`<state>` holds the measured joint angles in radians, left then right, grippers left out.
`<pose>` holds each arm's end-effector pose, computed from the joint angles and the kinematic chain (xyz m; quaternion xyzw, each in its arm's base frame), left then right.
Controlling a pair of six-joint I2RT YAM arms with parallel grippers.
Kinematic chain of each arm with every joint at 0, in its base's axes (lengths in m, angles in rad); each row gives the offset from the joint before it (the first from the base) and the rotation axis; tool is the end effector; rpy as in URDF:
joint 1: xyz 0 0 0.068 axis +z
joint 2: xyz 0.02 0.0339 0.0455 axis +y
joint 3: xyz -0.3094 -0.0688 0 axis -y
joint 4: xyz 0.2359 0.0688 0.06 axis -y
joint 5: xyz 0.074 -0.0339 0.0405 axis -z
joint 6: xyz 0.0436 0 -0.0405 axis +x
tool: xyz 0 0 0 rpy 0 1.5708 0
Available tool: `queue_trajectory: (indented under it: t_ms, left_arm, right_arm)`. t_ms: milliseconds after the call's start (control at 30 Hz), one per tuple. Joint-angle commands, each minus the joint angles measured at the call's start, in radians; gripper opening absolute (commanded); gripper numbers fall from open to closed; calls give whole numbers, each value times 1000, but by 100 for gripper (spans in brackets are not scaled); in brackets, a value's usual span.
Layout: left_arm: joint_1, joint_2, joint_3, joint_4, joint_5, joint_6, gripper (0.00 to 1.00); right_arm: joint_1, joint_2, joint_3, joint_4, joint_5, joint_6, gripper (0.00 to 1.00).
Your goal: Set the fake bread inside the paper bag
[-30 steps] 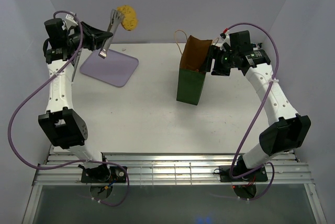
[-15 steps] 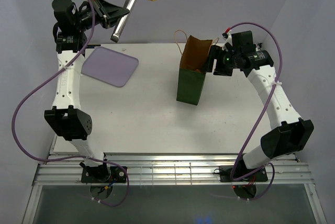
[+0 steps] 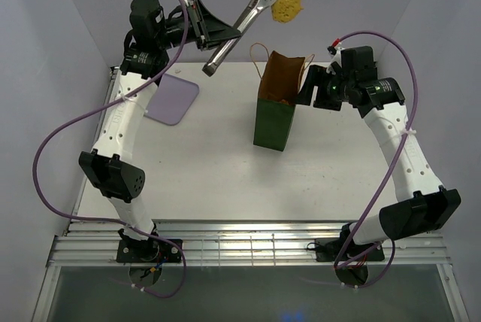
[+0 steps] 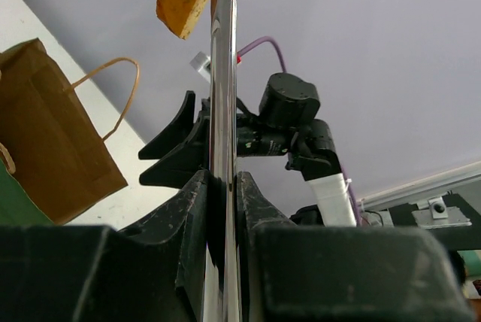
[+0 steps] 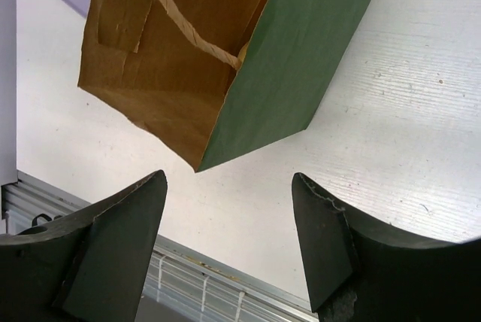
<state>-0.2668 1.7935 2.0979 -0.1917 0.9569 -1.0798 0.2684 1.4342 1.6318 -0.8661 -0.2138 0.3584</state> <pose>0.3706 -0.1382 0.5544 0.0816 0.6789 -0.6526 0.3263 0.2761 0.0855 0.4529 -0.0062 0.8960 0.2250 0.3828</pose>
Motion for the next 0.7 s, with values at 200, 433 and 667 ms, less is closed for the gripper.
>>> queue_trajectory:
  t_ms: [200,433,667]
  left_arm:
    - [-107,-39,47,-270,-145,289,0]
    - [-215,-60,48,-428,-358,498,0]
    - [-264,-149,-51,-506,-547,590,0]
  right_arm:
    - [-5,-110,-91,-19,37,-10,74]
    - [-5,-138,-110,-36,53,-10,74]
    - [-6,-144,-121,-42,54,-9,74]
